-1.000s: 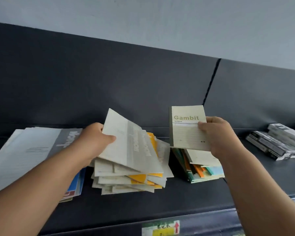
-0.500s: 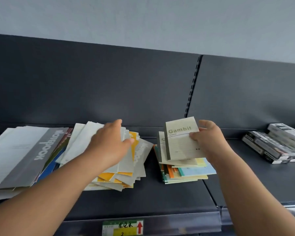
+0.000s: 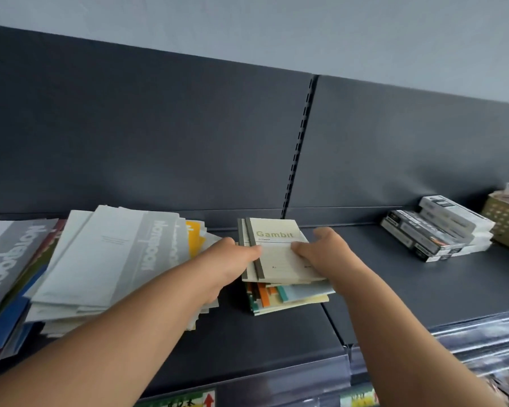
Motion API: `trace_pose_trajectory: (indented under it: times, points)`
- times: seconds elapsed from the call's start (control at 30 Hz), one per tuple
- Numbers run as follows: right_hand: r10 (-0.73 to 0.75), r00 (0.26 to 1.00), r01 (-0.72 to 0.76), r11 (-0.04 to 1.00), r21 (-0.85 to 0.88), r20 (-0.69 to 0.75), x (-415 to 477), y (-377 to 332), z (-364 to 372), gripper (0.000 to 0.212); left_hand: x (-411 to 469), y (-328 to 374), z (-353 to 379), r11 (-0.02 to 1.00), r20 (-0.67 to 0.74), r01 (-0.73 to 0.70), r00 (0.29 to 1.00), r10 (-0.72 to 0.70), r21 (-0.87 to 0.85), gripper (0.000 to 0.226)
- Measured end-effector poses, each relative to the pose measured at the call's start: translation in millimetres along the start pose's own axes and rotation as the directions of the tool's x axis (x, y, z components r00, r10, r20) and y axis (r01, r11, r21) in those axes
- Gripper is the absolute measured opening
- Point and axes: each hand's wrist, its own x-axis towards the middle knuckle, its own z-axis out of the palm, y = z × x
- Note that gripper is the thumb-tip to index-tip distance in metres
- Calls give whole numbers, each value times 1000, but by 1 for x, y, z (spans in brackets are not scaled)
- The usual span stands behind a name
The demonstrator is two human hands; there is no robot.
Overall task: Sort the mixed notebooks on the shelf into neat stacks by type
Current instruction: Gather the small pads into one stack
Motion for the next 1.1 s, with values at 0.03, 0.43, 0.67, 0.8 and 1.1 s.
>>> trace_pose_trajectory:
  times: [0.03,0.43,0.67,0.8,1.1]
  points:
    - [15,999,-14,1000,-18,45,1,4,-2,65,2,2,5,1000,-9,22,1000,-22,-16,72]
    - [-161,887,3,939,343,432,38,38,-25,6,18,29,67,998,-316,57,947,-64,-32,23]
    - [-249,838,80,936,342,485,57,42,-25,22,17,39,86,996,-475,78,875,-89,-42,20]
    - [-286,823,92,920,381,491,63,44,-22,21,10,44,93,997,-521,67,850,-74,-34,18]
    - [-421,805,194,853,485,418,61,46,-31,40,7,39,105,979,-564,-97,826,-22,-180,36]
